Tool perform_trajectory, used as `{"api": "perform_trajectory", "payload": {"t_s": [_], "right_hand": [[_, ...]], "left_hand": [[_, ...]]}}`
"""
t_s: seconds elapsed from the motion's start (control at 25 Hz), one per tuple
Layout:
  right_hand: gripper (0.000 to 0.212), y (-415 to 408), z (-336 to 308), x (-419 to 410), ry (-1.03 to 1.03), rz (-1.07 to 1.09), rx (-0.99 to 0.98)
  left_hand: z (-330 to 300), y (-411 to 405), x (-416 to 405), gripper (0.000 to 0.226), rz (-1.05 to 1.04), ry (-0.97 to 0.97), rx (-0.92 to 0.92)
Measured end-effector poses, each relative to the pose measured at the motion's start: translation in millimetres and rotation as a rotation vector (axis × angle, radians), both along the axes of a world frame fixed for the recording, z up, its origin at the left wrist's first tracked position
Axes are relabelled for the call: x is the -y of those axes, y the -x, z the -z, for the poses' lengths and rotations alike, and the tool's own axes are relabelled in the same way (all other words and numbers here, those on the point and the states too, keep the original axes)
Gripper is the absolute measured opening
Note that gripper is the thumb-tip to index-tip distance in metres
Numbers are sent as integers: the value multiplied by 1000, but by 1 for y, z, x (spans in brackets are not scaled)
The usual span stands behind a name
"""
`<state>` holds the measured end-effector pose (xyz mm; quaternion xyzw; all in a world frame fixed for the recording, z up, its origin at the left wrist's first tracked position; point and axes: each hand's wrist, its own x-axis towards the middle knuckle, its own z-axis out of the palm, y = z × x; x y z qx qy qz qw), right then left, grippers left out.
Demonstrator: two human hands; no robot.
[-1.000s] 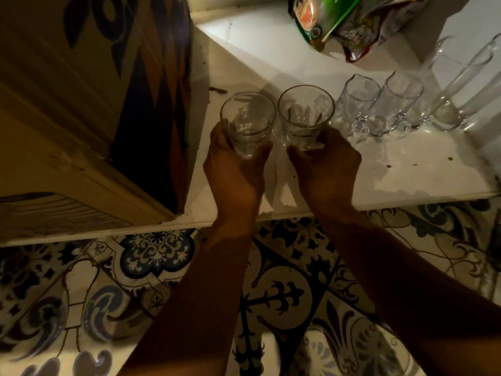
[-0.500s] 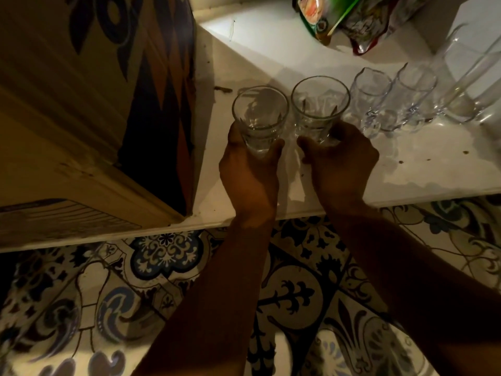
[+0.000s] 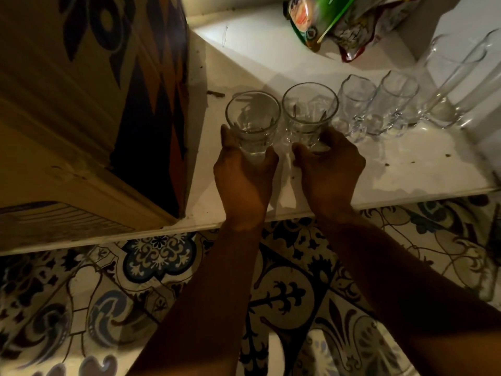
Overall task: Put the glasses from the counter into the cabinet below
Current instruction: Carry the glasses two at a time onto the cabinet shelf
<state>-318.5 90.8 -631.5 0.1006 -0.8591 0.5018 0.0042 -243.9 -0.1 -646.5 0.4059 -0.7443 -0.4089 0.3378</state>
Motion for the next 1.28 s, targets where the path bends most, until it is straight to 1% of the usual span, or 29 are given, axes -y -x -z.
{"api": "perform_trajectory", "payload": {"t_s": [0.04, 0.08, 0.16, 0.28, 0.32, 0.4, 0.48, 0.56, 0.68, 0.72, 0.8, 0.88, 1.0, 1.08, 1.2, 1.28], "right_hand": [[42, 0, 0, 2, -6, -1, 0], [43, 0, -1, 2, -12, -1, -3], [49, -4, -1, 0, -3, 1, 9], [62, -19, -1, -10, 7, 7, 77], [63, -28, 1, -16, 30, 4, 91], [51, -52, 3, -31, 89, -30, 17], [42, -82, 3, -53, 54, -143, -80], [45, -109, 1, -83, -68, -280, -76], [48, -146, -12, -141, -260, -392, 98], [46, -155, -19, -160, -323, -418, 152], [43, -174, -38, -194, -430, -455, 222], [43, -190, -62, -219, -485, -496, 245], [46, -210, -110, -243, -572, -540, 336], [49, -219, -146, -252, -603, -558, 391], [54, -229, -200, -255, -600, -587, 429], [55, -234, -238, -256, -593, -585, 447]], "left_hand": [[2, 0, 1, 84, -4, 64, 28], [-1, 0, 0, 90, -15, 85, 46], [-6, -4, -7, 94, 2, 46, 81], [-8, -22, -22, 87, -12, 11, 107], [-9, -30, -28, 83, -14, 17, 91], [-11, -48, -44, 78, -51, 22, 29], [-19, -69, -65, 69, -62, -35, 28], [-25, -95, -88, 63, -41, -48, 141], [-37, -140, -125, 67, 46, 31, 364], [-44, -154, -136, 68, 89, 16, 434], [-67, -177, -155, 68, 162, -133, 581], [-90, -196, -171, 71, 219, -202, 669], [-137, -222, -196, 76, 327, -221, 708], [-173, -235, -208, 74, 368, -222, 739], [-230, -248, -216, 73, 353, -238, 814], [-274, -254, -219, 72, 347, -238, 833]]}}
